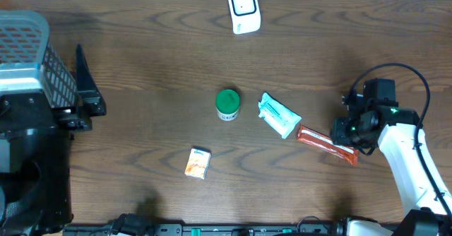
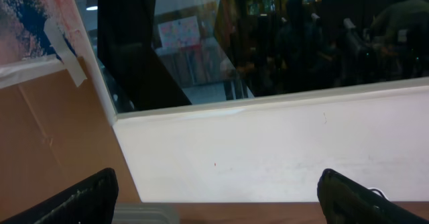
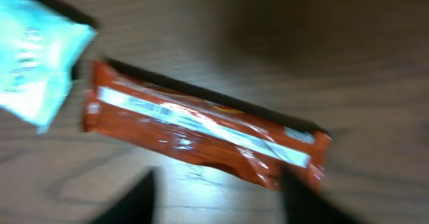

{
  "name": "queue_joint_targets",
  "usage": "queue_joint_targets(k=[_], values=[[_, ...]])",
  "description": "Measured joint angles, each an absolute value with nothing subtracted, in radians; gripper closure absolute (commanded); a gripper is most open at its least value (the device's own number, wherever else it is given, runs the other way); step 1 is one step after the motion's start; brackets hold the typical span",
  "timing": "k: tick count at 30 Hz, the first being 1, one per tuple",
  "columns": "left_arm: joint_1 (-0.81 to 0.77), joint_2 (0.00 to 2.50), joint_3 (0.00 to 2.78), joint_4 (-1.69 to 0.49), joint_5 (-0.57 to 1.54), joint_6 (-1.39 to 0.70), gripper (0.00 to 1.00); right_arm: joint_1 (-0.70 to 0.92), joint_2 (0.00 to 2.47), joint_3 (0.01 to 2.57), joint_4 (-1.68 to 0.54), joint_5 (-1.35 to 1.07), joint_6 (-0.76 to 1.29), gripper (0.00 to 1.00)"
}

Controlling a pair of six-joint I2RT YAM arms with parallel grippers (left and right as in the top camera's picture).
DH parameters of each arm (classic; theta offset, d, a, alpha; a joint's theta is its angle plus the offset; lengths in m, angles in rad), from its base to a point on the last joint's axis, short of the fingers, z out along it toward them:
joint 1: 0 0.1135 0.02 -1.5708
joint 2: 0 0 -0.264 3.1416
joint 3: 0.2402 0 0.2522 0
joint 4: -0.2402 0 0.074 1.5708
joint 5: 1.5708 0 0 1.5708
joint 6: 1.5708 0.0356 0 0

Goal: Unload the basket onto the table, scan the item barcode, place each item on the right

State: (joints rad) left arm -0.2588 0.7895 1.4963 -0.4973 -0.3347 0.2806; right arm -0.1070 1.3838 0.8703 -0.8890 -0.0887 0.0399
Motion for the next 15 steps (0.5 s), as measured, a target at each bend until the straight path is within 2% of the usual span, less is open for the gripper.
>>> queue_joint_targets(k=[5, 15], values=[[-0.259, 0.776, 1.496, -0.498, -0.335, 0.281, 0.05, -0.107, 1.384, 0.805, -0.852, -0.048, 0.121, 0.01], [-0.259, 0.761, 1.489, -0.497, -0.335, 0.281, 0.05, -0.107, 1.385, 0.703, -0.898, -0.114, 0.551, 0.01]])
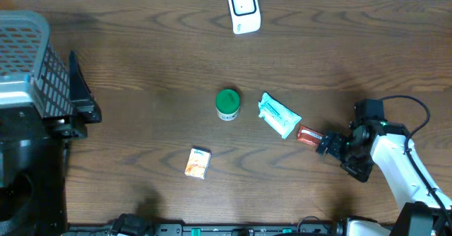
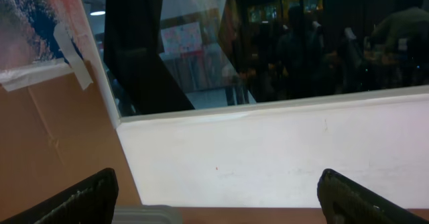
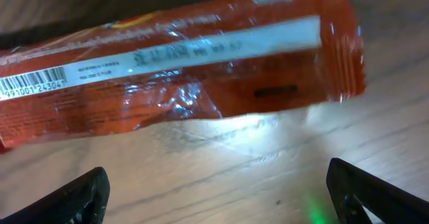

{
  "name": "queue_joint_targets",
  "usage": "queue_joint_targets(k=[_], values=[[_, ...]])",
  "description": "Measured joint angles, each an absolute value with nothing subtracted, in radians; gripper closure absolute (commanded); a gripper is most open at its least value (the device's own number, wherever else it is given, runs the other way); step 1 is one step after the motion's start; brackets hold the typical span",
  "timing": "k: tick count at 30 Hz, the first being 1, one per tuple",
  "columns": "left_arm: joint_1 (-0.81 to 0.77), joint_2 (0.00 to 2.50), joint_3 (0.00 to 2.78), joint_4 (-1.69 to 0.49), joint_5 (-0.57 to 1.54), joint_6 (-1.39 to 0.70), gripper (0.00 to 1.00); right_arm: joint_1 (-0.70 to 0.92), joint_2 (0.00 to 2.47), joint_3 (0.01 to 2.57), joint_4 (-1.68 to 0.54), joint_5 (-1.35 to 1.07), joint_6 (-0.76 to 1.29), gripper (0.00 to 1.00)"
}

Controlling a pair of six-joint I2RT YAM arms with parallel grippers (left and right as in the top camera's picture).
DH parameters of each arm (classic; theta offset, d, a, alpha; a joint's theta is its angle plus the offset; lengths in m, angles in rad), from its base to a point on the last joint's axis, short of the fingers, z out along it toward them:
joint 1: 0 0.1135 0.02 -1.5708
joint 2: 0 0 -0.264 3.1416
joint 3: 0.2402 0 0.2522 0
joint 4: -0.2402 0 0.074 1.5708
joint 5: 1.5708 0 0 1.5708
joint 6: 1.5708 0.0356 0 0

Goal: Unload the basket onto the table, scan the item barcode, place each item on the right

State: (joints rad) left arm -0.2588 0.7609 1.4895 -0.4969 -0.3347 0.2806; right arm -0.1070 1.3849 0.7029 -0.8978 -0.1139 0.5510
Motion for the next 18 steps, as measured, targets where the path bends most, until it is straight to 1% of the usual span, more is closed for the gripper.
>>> queue_joint_targets(k=[6, 12, 15, 18], values=[[-0.259, 0.762, 1.479, -0.497, -0.335, 0.281, 0.05, -0.107, 1.385, 0.706, -0.953, -0.116, 0.769, 0.01], [-0.259, 0.762, 1.479, -0.497, -0.335, 0.281, 0.05, -0.126, 1.385, 0.707, -1.052, -0.096, 1.077, 0.01], [-0.259, 0.762, 1.477, -0.497, -0.335, 0.281, 0.05, -0.147, 1.385, 0.708, -1.038, -0.096, 1.21, 0.01], [-0.259, 0.761, 1.465, -0.495, -0.335, 0.281, 0.05, -0.154, 1.385, 0.708, -0.994, -0.104, 1.261, 0.01]])
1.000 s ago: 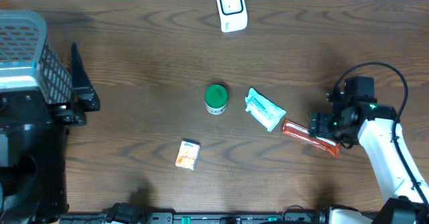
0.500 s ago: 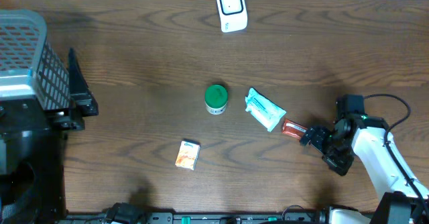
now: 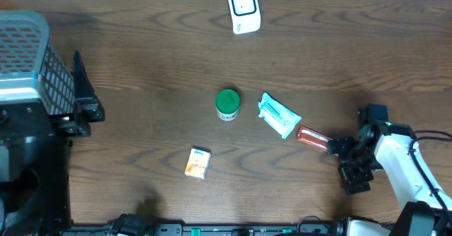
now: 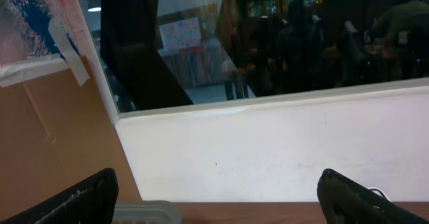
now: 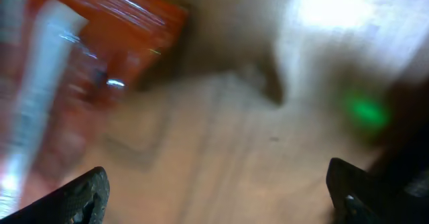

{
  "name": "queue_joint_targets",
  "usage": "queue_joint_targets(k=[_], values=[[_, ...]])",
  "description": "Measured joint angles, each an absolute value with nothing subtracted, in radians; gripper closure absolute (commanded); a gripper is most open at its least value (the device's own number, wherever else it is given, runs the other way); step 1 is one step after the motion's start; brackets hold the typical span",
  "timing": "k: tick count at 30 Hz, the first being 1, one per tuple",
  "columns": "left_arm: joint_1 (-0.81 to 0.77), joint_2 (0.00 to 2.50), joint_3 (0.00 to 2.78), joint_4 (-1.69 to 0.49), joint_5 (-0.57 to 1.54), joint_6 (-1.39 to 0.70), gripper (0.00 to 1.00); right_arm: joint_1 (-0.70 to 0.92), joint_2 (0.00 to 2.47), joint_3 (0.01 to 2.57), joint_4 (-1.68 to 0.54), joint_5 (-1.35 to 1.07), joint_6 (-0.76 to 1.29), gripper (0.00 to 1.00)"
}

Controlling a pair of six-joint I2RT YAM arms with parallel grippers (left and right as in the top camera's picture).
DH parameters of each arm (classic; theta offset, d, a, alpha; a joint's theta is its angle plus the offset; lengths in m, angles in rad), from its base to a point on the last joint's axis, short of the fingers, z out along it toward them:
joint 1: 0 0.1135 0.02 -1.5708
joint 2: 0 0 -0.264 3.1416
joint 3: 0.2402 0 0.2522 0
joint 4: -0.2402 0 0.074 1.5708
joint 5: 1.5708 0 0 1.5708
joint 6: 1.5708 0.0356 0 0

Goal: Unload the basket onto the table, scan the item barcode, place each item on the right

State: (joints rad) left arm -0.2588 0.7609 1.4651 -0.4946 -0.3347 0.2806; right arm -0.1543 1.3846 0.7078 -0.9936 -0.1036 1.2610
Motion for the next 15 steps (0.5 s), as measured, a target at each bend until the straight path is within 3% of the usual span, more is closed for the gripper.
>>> queue_joint_targets(k=[15], values=[[-0.259, 0.761, 1.419, -0.466, -0.335, 0.281, 0.05, -0.167, 1.385, 0.711, -0.865, -0.112, 1.484, 0.01]])
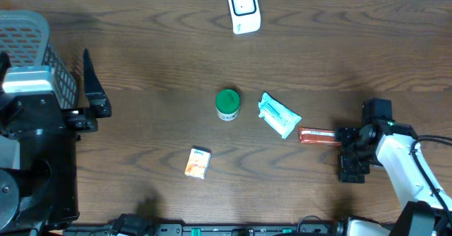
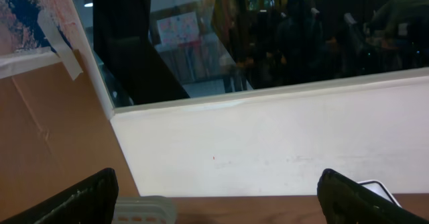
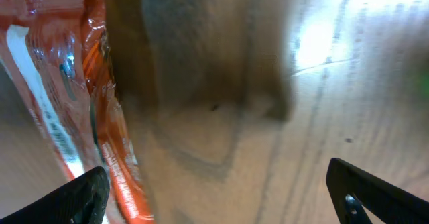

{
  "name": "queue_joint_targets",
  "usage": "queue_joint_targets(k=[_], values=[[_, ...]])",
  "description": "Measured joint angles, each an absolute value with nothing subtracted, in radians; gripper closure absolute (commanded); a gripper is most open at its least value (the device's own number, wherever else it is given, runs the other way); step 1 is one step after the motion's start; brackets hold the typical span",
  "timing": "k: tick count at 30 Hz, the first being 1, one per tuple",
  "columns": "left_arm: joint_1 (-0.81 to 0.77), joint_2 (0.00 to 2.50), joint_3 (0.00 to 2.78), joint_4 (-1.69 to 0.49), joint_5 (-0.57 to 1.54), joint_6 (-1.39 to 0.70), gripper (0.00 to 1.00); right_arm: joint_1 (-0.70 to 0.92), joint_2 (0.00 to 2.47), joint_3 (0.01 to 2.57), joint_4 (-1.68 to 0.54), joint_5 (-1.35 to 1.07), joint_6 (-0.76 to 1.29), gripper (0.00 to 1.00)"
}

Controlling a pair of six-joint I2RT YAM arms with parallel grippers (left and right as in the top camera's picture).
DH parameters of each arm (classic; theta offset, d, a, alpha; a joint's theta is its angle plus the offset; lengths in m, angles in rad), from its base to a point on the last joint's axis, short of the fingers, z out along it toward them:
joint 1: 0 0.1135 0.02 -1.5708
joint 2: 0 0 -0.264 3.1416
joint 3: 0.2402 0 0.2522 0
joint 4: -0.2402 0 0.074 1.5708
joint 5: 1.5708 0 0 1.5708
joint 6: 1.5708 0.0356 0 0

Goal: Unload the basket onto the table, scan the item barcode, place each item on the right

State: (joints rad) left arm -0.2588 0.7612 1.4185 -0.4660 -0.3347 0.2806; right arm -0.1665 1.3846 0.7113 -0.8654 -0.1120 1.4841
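The white scanner point(image 1: 244, 8) stands at the table's far edge. An orange-red snack bar point(image 1: 319, 135) lies flat at the right, its printed seam up point(image 3: 67, 103). My right gripper point(image 1: 351, 155) is down at the table by the bar's right end, open, with the bar beside its left finger point(image 3: 80, 196) and bare wood between the fingers. A light blue packet point(image 1: 279, 114), a green-lidded can point(image 1: 227, 104) and a small orange box point(image 1: 198, 162) lie mid-table. My left gripper point(image 1: 92, 102) is open at the far left, aimed at the wall.
A grey mesh basket point(image 1: 32, 45) sits at the far left corner, and its rim point(image 2: 144, 207) shows low in the left wrist view. The left arm's base fills the left edge. The blue packet touches the bar's left end.
The snack bar has turned from slanted to level across the table. My right gripper has turned with it and sits a little higher. The left arm shifted slightly.
My right gripper hovered over the slanted bar's right end, open. Then it was lower over the bar, covering its right part. Then it stood at the bar's right tip. Now the bar lies level, with the open gripper beside its end.
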Motion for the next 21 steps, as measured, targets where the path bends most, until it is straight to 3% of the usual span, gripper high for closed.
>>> queue_joint_targets(k=[9, 17, 21], values=[[-0.259, 0.761, 1.419, -0.466, -0.335, 0.281, 0.05, -0.167, 1.385, 0.712, -0.786, -0.086, 1.457, 0.01], [-0.259, 0.761, 1.419, -0.465, -0.335, 0.281, 0.05, -0.177, 1.385, 0.719, -0.581, -0.275, 1.17, 0.01], [-0.259, 0.761, 1.419, -0.464, -0.335, 0.281, 0.05, -0.18, 1.366, 0.778, -0.606, -0.371, 0.989, 0.01]])
